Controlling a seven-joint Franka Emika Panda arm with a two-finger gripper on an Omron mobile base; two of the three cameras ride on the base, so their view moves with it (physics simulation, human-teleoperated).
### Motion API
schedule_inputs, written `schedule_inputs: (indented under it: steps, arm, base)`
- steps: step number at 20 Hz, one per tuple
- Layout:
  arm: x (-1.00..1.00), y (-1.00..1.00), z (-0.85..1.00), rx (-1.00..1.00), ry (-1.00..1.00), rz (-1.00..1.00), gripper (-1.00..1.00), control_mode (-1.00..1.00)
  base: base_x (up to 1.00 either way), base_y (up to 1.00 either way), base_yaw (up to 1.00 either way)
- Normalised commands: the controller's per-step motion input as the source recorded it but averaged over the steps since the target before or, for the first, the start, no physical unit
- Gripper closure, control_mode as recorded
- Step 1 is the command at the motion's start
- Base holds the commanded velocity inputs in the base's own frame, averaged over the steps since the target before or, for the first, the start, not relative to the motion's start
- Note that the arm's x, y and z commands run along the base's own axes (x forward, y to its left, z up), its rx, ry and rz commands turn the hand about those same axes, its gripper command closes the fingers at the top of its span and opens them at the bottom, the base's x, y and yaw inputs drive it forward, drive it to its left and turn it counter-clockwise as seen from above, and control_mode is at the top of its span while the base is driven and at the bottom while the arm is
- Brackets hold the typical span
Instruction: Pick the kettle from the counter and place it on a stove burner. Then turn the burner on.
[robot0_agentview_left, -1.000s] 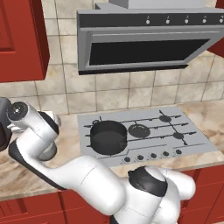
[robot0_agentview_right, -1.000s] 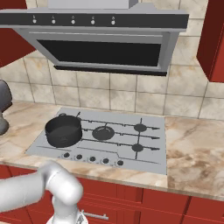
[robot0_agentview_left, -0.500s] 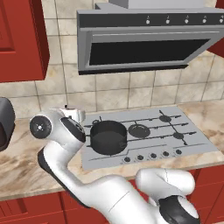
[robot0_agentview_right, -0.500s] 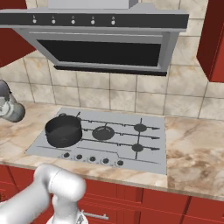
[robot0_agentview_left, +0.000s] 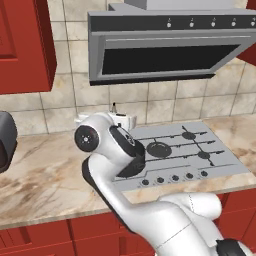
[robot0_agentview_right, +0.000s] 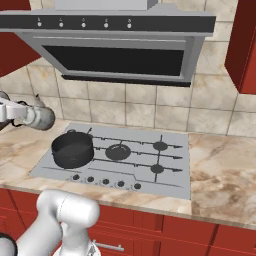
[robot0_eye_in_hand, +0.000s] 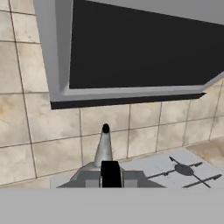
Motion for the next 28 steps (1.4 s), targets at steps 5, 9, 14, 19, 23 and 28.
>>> schedule_inputs:
  steps: [5, 9, 14, 19, 23, 28]
  arm:
    - [-0.17, -1.00, 0.59, 0.01, 0.00, -0.24, 1.00, -1.00]
    - [-0.14, -1.00, 0.33, 0.01, 0.03, -0.29, 1.00, -1.00]
    - [-0.13, -1.00, -0.01, 0.00, 0.03, -0.31, 1.00, -1.00]
    - [-0.02, -1.00, -0.23, 0.00, 0.05, -0.30, 1.00, -1.00]
    - [0.00, -1.00, -0.17, 0.02, 0.04, -0.26, 1.00, -1.00]
    - [0.00, -1.00, -0.04, 0.14, 0.01, -0.10, 1.00, -1.00]
  base:
    - [0.00, 0.00, 0.00]
    - [0.00, 0.00, 0.00]
    - [0.00, 0.00, 0.00]
    - [0.00, 0.00, 0.00]
    - [0.00, 0.00, 0.00]
    - [0.00, 0.00, 0.00]
